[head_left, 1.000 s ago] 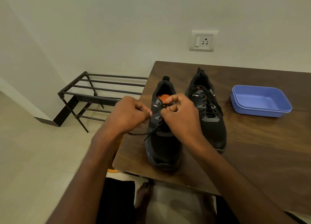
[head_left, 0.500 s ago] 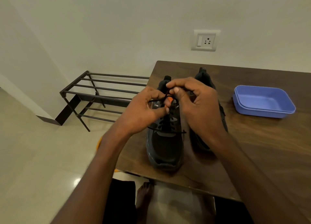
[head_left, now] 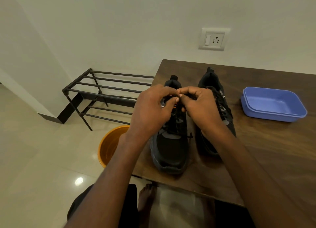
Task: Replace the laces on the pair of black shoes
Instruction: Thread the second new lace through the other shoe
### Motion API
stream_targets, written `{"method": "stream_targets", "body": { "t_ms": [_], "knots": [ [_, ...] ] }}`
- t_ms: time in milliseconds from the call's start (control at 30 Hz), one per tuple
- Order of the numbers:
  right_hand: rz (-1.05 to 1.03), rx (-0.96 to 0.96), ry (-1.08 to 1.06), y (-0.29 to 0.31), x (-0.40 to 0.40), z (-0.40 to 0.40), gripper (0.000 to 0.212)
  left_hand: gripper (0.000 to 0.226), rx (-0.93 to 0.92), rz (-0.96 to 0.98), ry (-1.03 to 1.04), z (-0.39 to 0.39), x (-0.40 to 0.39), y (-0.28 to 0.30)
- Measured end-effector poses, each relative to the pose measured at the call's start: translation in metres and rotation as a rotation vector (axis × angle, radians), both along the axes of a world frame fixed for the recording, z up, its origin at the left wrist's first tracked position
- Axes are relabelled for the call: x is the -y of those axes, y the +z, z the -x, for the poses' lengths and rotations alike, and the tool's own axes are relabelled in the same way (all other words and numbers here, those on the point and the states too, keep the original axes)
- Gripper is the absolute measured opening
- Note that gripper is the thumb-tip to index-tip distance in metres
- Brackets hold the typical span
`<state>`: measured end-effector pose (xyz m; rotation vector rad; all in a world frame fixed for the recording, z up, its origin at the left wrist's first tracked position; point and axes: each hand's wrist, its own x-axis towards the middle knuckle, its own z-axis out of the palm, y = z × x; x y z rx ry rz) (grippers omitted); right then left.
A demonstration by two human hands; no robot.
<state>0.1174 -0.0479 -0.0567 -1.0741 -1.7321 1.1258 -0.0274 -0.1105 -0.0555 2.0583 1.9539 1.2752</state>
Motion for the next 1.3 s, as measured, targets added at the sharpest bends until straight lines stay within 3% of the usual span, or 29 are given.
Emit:
{"method": "stream_targets", "body": {
  "t_ms": [67,167,267,400,600,667,767,800,867,900,1000,1133,1300],
  "knots": [
    [-0.122,-0.003,-0.066,-0.002,0.001,-0.002,0.017,0.007,0.257,0.03,-0.02,0.002,0.001,0.004],
    [-0.345,0.041,-0.123,-0.003,0.003,-0.008,0.007,0.013,0.815,0.196,-0.032,0.009,0.003,0.013],
    [-0.33,0.121,0.049,-0.003,0.009,-0.01,0.02,0.041,0.984,0.334,-0.072,0.015,0.005,0.013],
    [-0.281,0.069,0.109,-0.007,0.011,-0.011,0.007,0.022,0.956,0.389,-0.096,0.014,0.004,0.015],
    [-0.239,0.043,0.031,0.001,0.011,-0.01,0.015,0.017,0.933,0.411,-0.109,0.008,0.008,0.019],
    [-0.206,0.085,-0.084,0.002,0.009,-0.014,0.017,0.013,0.776,0.402,-0.015,0.015,0.005,0.012],
    [-0.131,0.217,-0.31,0.004,0.0,-0.031,0.02,0.007,0.348,0.359,0.3,0.033,0.005,-0.003],
    [-0.12,0.295,-0.324,0.005,-0.002,-0.036,0.019,0.007,0.31,0.348,0.349,0.036,0.005,-0.006],
    [-0.124,0.435,-0.265,0.005,-0.002,-0.038,0.007,0.011,0.304,0.353,0.361,0.039,0.004,-0.013],
    [-0.13,0.469,-0.221,0.004,0.0,-0.036,0.011,0.014,0.298,0.372,0.343,0.038,0.003,-0.014],
    [-0.112,0.508,-0.098,-0.001,0.006,-0.023,0.047,0.019,0.32,0.395,0.242,0.032,-0.004,-0.017],
    [-0.261,0.593,-0.071,-0.006,0.009,-0.013,0.028,0.009,0.336,0.341,0.152,0.022,-0.006,-0.02],
    [-0.249,0.587,-0.101,-0.006,0.004,-0.013,0.009,0.01,0.36,0.298,0.181,0.014,-0.009,-0.019]
  ]
}}
